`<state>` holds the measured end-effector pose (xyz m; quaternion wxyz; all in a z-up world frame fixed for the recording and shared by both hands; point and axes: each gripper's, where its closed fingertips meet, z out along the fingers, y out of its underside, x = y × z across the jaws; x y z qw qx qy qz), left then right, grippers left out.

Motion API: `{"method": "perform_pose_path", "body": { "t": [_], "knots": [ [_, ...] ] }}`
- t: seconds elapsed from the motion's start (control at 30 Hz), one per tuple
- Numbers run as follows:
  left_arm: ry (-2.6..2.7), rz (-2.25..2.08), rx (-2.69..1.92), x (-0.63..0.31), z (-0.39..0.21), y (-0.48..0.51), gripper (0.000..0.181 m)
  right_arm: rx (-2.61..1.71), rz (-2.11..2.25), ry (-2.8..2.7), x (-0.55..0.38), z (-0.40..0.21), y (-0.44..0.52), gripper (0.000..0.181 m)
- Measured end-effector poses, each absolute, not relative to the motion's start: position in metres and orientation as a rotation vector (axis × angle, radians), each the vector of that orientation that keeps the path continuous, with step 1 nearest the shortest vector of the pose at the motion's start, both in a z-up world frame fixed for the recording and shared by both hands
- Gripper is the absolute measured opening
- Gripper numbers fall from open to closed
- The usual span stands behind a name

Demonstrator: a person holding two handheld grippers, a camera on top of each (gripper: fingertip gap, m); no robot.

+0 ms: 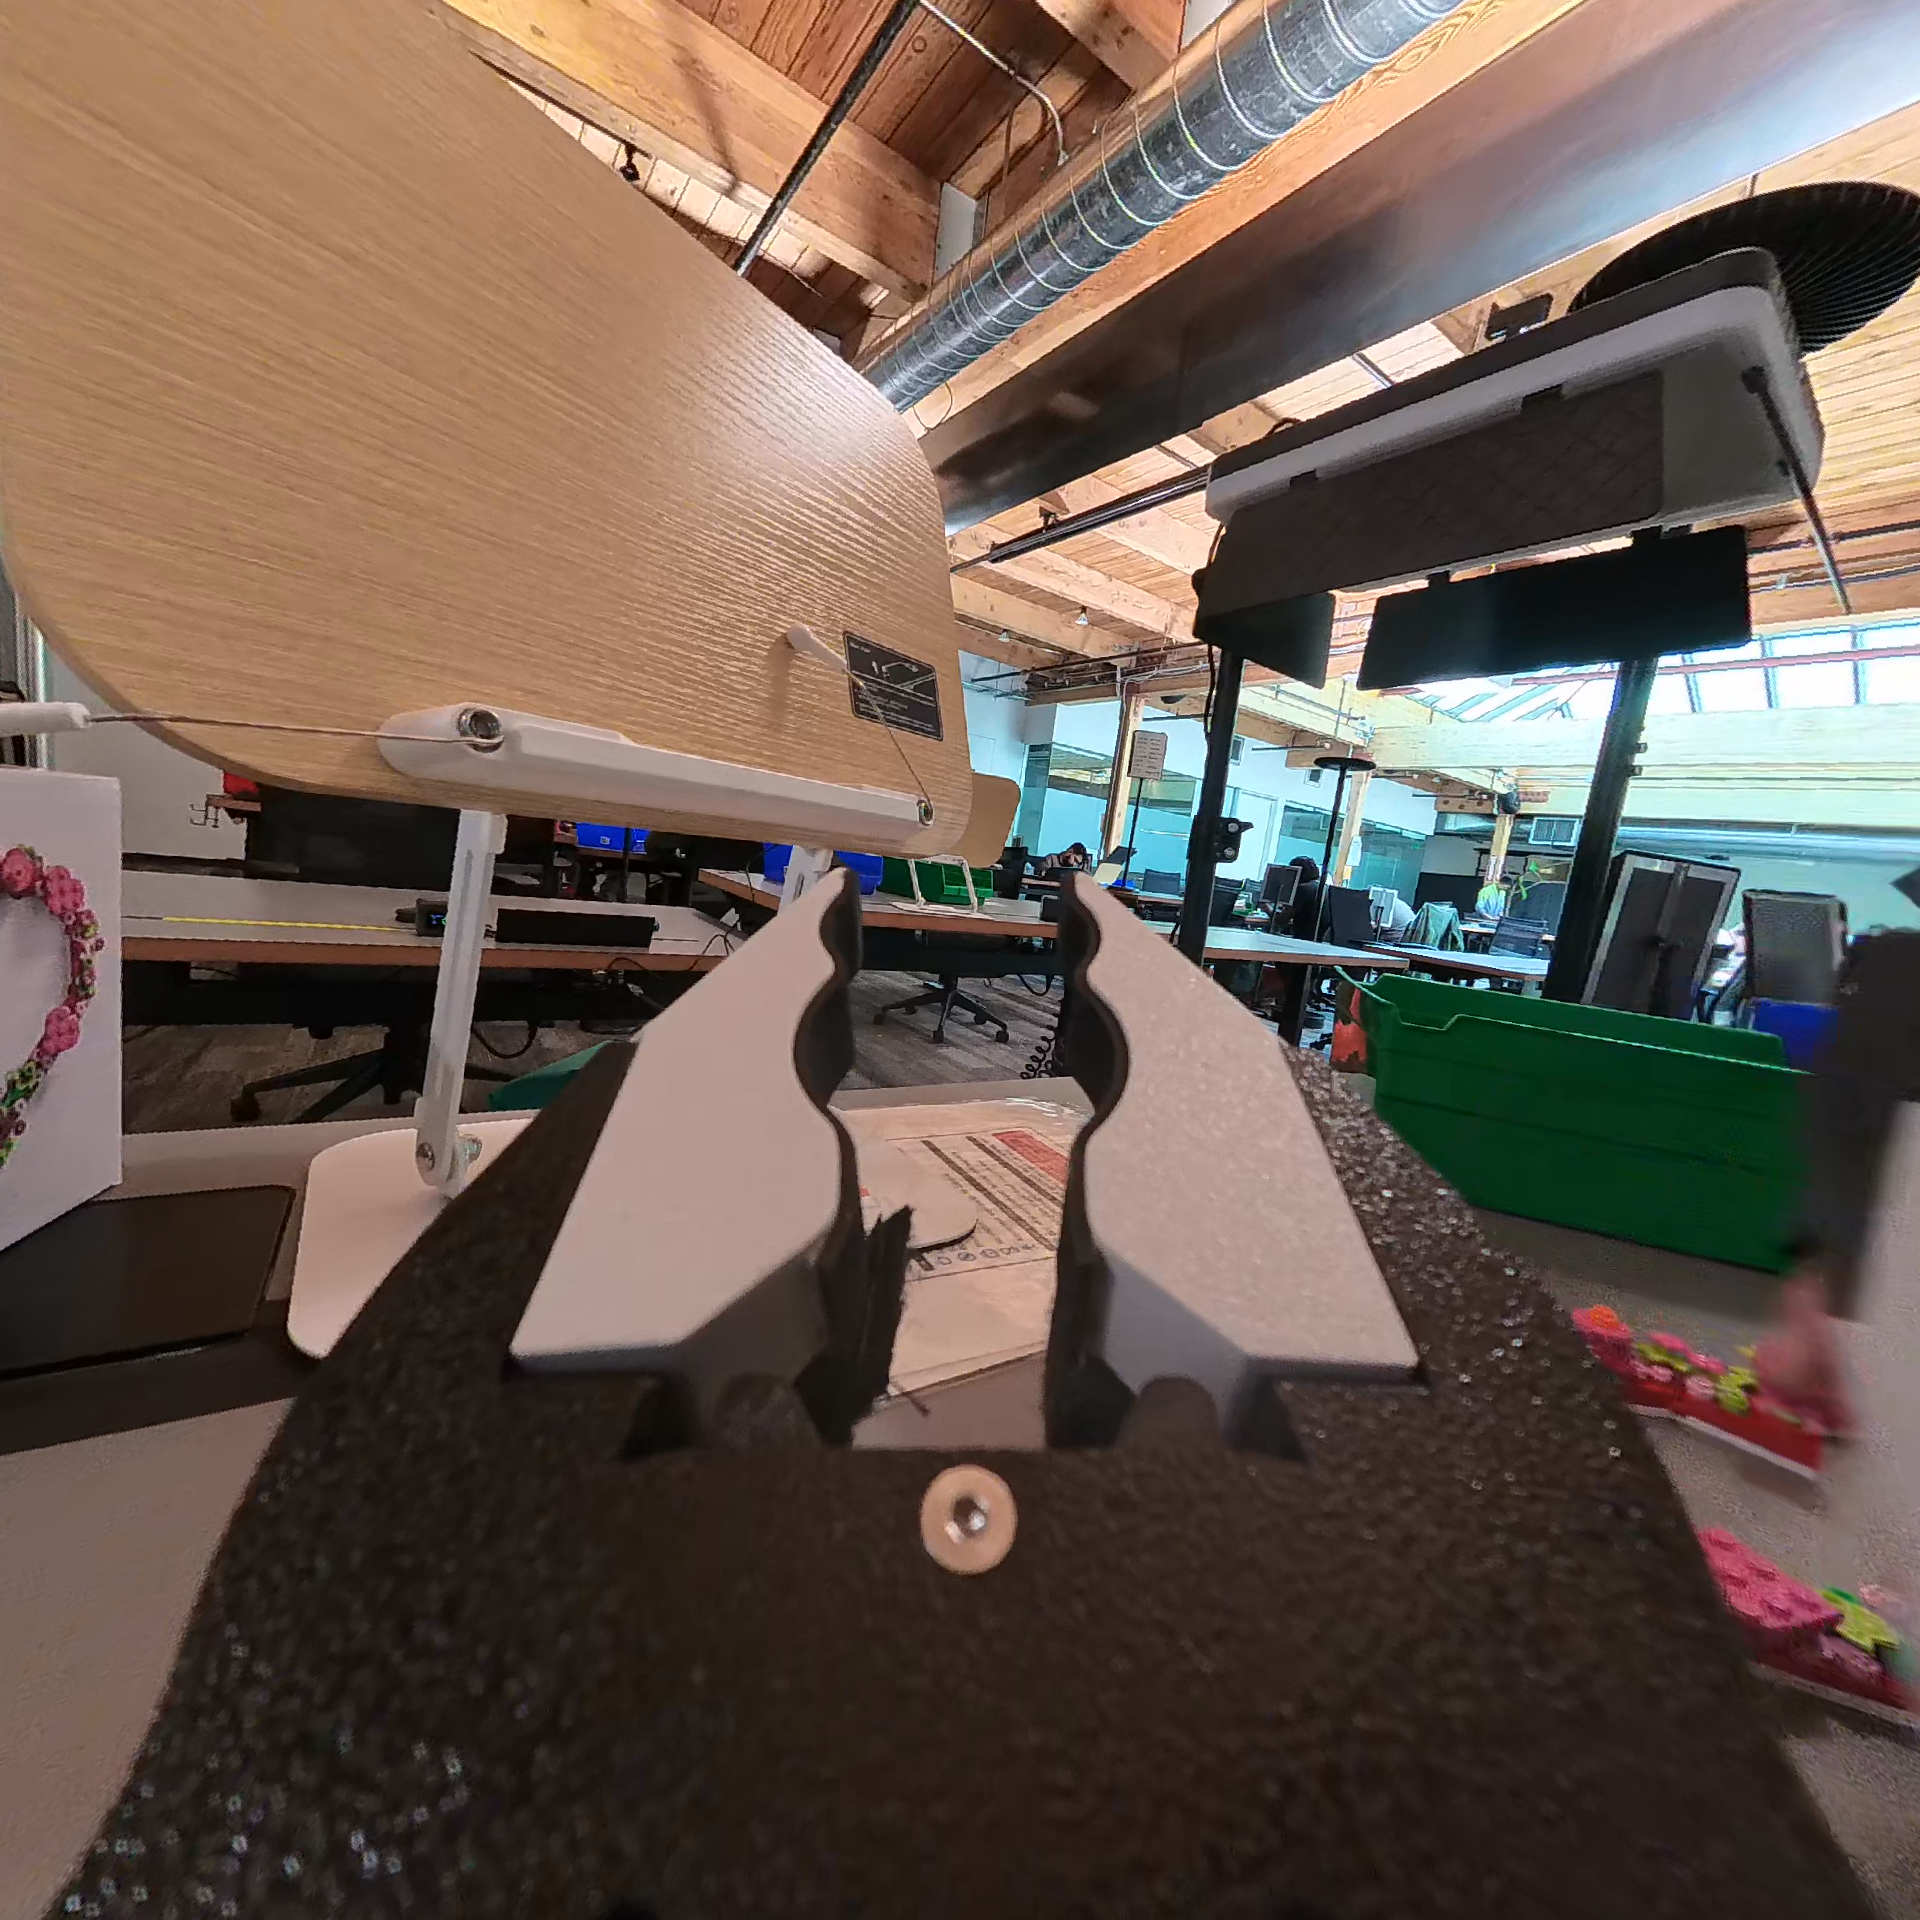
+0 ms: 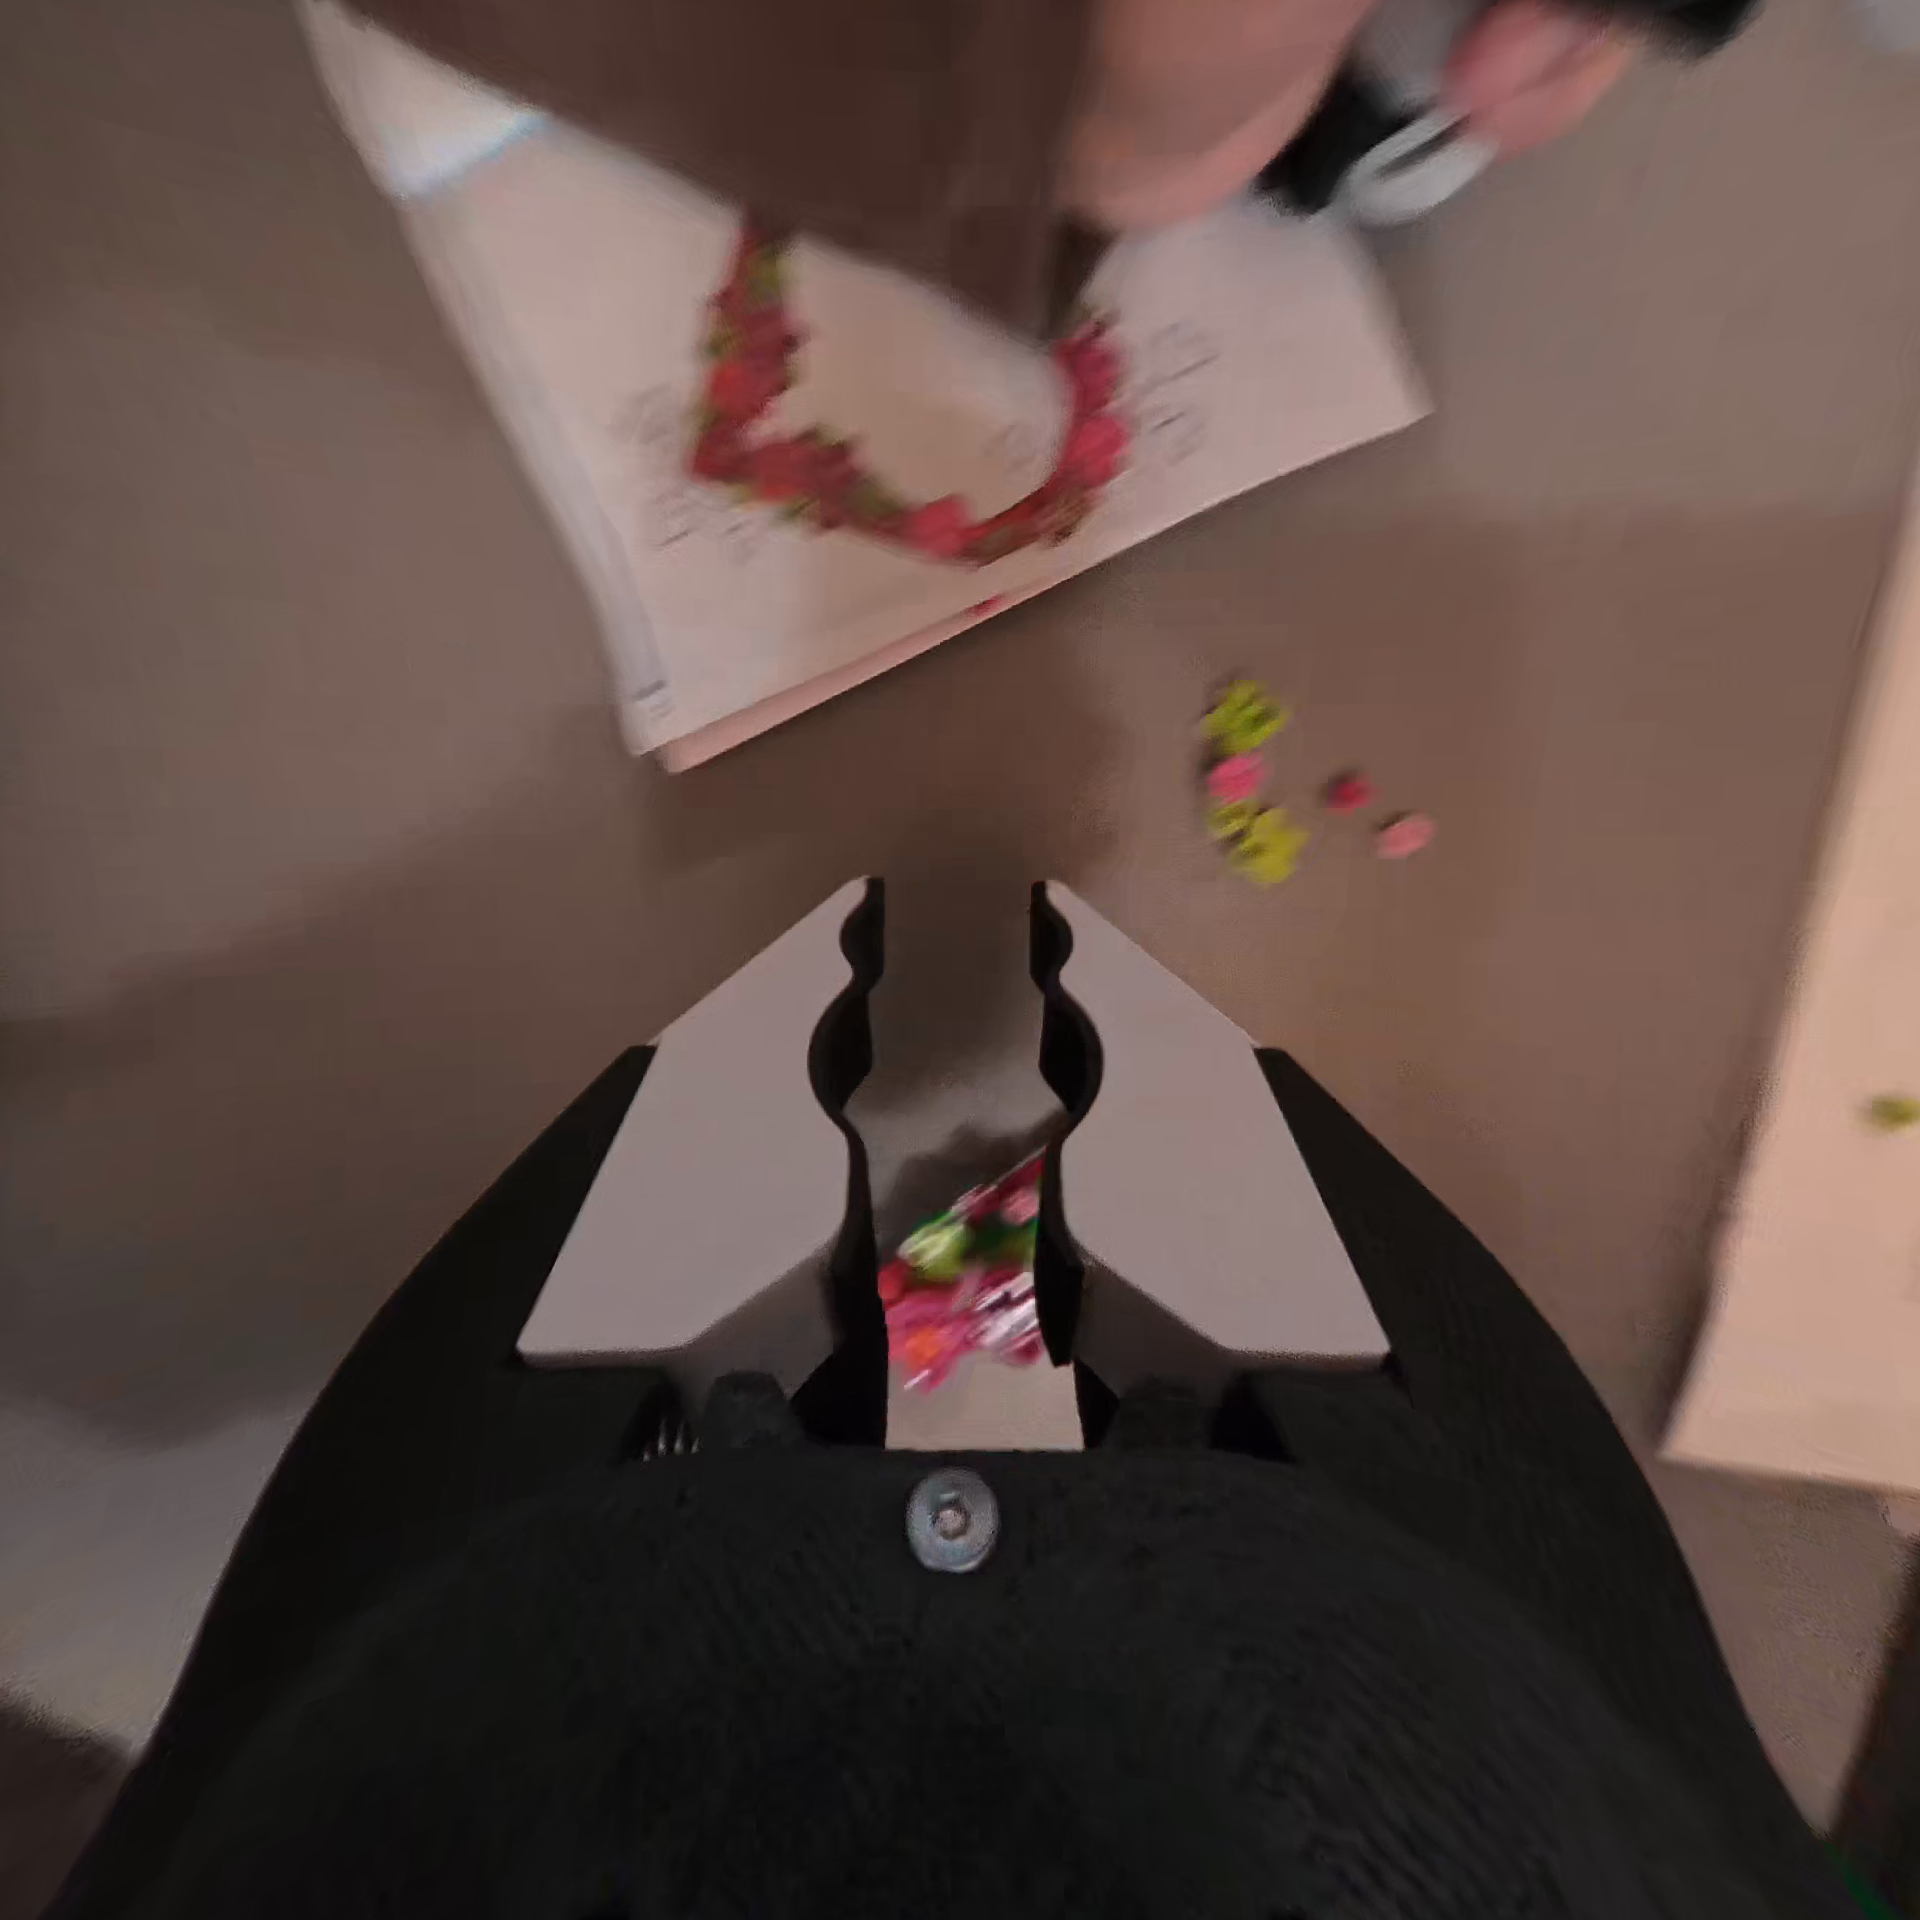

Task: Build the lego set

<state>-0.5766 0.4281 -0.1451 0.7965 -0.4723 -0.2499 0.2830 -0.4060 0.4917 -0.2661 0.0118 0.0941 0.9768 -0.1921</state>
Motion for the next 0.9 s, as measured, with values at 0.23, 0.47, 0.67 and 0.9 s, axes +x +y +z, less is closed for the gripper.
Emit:
{"method": "perform_pose_path", "body": {
  "t": [0.23, 0.47, 0.67, 0.9],
  "knots": [
    [-0.543, 0.602, -1.019, -0.578, -0.146, 0.429, 0.035, 0.147, -0.346, 3.158, -0.324, -0.285, 0.538, 0.024],
    [-0.542, 0.6, -1.017, -0.578, -0.146, 0.429, 0.035, 0.124, -0.322, 3.204, -0.321, -0.295, 0.543, 0.019],
    [-0.545, 0.602, -1.015, -0.578, -0.146, 0.428, 0.034, 0.144, -0.273, 3.179, -0.32, -0.301, 0.546, 0.01],
    [-0.545, 0.602, -1.019, -0.579, -0.146, 0.429, 0.033, 0.105, -0.458, 3.227, -0.37, -0.284, 0.509, 0.004]
  ]
}}
